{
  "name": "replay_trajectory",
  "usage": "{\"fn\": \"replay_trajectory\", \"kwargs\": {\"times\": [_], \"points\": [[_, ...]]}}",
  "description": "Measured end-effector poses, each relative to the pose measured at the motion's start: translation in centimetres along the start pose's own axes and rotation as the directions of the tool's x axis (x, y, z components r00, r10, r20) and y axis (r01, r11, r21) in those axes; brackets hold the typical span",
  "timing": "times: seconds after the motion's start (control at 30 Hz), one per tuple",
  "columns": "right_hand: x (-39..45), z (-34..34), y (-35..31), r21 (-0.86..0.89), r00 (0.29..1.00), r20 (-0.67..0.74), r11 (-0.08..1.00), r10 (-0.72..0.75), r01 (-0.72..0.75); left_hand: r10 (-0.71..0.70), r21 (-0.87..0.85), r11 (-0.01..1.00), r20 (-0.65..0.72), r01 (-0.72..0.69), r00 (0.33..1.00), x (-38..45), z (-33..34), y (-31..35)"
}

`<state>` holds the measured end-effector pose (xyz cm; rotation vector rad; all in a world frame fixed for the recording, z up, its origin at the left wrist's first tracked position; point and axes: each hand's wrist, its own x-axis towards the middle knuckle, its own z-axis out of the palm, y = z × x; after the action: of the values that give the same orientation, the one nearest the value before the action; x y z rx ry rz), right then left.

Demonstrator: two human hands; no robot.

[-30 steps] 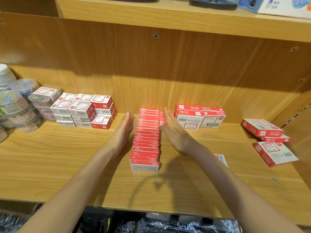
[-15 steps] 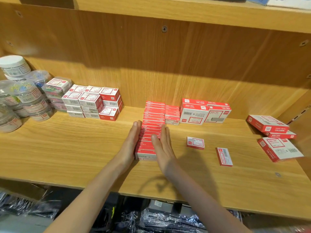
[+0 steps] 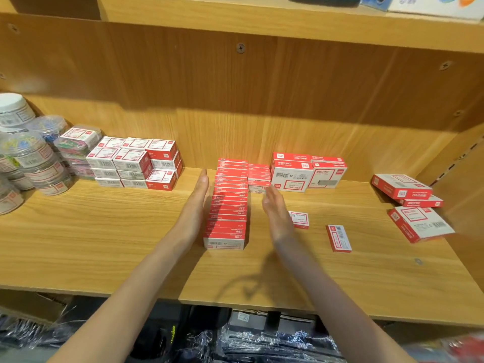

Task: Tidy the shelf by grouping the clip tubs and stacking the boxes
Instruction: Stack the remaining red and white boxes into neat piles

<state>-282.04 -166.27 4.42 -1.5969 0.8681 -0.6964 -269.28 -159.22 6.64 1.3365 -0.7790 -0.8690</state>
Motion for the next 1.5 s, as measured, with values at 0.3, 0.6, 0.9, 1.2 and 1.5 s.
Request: {"fn": "replay_trajectory", "kwargs": {"times": [0.3,0.6,0.9,1.2,1.5], "points": [[1.0,-8.0,3.3,-0.779,0.955,0.121,0.571,-0.271,0.261,0.103,0.294,0.944,0.178,-0.153,0.979,2.2,3.1,-0.4],[-2.0,-13.3,2.8,-0.867,0.978,-0.186,0.484,-0.096,-0.118,0.131,0.478,0.815,0.399,-0.328,0.908,3.4,9.5,-1.8],[0.6,-12.6,2.5,-0.731,0.985,-0.014,0.673,-0.174,0.108,0.276,0.681,0.646,0.212,-0.344,0.937,4.8,5.7,-0.7],[4.0,-9.4,2.6,-0.45,0.989,0.106,0.882,-0.107,0.144,0.184,0.877,0.425,0.159,-0.225,0.97,5.0,0.5,-0.8],[6.8,-3.9,3.7,-0.647,0.786,0.32,0.484,-0.529,0.589,0.235,0.856,0.442,0.177,-0.268,0.956,5.1,0.0,-2.2]]}}
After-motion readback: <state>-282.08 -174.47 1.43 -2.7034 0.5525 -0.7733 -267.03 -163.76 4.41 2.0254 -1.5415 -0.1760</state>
